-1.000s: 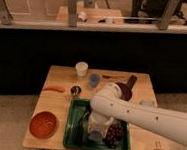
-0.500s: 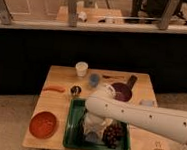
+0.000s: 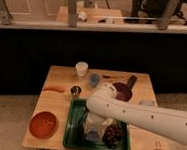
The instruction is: Place sponge in tray
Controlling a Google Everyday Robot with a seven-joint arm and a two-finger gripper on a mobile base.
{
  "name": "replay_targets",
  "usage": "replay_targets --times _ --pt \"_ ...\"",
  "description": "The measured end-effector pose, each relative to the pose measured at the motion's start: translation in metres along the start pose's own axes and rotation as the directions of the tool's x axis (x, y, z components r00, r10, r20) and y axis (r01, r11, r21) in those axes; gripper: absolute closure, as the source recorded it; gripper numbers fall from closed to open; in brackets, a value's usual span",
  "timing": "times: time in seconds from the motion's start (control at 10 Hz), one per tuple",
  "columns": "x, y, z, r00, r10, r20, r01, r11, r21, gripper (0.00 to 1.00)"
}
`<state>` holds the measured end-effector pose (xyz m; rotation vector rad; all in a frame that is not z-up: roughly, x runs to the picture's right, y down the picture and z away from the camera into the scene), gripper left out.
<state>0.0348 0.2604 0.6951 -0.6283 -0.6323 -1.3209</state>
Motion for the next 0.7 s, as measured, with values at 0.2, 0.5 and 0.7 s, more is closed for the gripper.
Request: replay_targets --times 0.2,0.5,0.7 --pt "-0.0023 -0.0023 -0.0013 1.000 -0.012 0.004 0.012 1.000 0.002 0.20" --pt "-0.0028 -0.0017 -0.0047 0.997 -0.024 0.079 0.020 0.999 0.049 0.20" --pt "-0.0012 -0.0012 -0.0055 0.986 -0.030 0.164 0.018 0.997 0.072 0.20"
